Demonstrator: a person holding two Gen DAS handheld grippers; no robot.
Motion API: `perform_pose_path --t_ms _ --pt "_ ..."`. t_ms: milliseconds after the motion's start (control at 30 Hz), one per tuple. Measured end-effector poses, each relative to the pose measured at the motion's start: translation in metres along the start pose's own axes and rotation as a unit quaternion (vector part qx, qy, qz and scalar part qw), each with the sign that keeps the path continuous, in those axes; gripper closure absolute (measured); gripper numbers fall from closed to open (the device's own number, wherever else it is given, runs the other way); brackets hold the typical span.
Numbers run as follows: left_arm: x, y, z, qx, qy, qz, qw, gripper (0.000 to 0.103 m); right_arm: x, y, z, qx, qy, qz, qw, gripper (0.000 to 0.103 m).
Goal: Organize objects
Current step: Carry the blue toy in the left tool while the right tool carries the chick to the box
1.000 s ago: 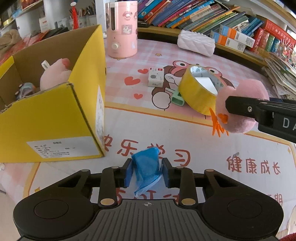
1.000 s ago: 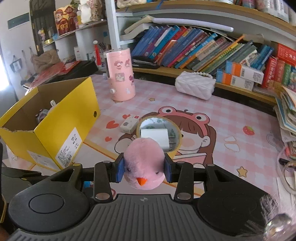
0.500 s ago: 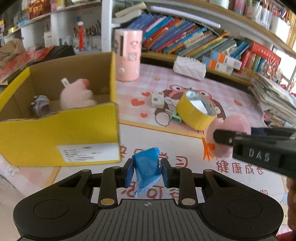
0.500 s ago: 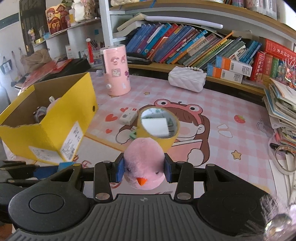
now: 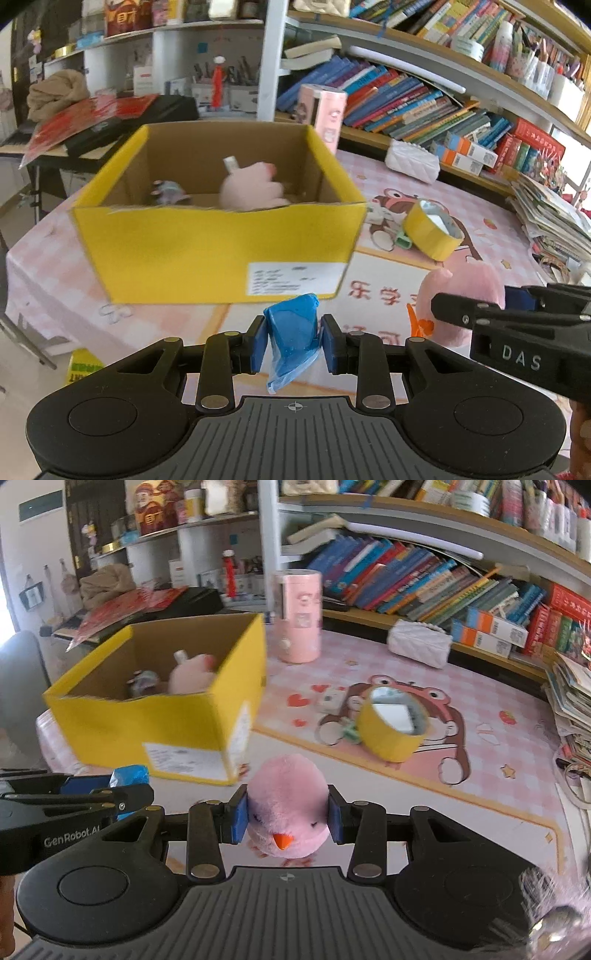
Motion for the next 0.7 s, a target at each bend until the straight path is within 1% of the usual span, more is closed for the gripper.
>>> perform_pose_path --t_ms 300,700 --pt "-0.033 -0.032 0.022 0.004 0.009 0.004 0.9999 0.074 -0.018 -0.052 0.021 -0.009 -0.003 -0.005 1.0 0.064" --pt "-0.064 -0.069 0.037 0.002 0.028 -0.01 0.9996 0.074 -0.032 -0.104 0.036 -0.016 0.006 -0.017 1.0 0.064"
Point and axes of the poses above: each gripper's, at about its wrist camera, not at the fingertips, and x roughly the way its jaws point, y to its right, z to its underside, the point moved 4 cm from there along x, roughly the way its jaws point, and after that the axes turned 5 degrees about -y, right-handed, at the moved point
